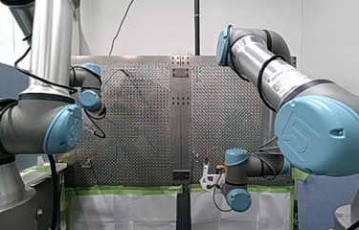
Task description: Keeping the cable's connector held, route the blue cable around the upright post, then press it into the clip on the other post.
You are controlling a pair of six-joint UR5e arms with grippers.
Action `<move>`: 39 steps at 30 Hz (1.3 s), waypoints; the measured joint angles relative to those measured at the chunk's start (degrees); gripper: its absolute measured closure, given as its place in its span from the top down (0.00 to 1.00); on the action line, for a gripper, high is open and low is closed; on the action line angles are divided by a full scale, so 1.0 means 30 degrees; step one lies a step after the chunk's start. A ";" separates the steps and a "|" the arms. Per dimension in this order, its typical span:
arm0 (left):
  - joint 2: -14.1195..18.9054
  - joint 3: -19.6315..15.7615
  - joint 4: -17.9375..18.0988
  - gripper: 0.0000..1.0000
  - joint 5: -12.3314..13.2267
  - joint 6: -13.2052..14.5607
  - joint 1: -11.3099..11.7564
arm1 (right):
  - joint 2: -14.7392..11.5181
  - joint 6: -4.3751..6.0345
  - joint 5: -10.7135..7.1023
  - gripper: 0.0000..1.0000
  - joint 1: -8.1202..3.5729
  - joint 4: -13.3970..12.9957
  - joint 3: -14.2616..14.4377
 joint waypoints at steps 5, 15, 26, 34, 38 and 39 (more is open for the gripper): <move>0.0833 -0.0765 0.0305 1.00 0.0290 0.0116 0.0003 | 0.0002 -0.0022 0.0000 0.00 0.0000 -0.0017 0.0001; 0.2418 -0.1049 0.0417 1.00 0.1022 0.0204 -0.0012 | 0.0002 -0.0037 0.0000 0.00 0.0028 -0.0055 -0.0015; 0.3487 -0.1056 0.1566 1.00 0.1313 -0.0572 0.0165 | 0.0003 -0.0017 -0.0142 0.00 0.0014 -0.0069 -0.0060; 0.3503 -0.1056 0.2134 1.00 0.1572 -0.0733 0.0179 | 0.0002 0.0023 -0.0174 0.00 -0.0011 0.0178 -0.0192; 0.3507 -0.1056 0.2207 1.00 0.2114 -0.0775 0.0178 | 0.0000 0.0097 -0.0169 0.00 -0.0015 0.0190 -0.0213; 0.3512 -0.1056 0.2210 1.00 0.2248 -0.0774 0.0179 | 0.0001 0.0111 -0.0169 0.00 -0.0015 0.0175 -0.0210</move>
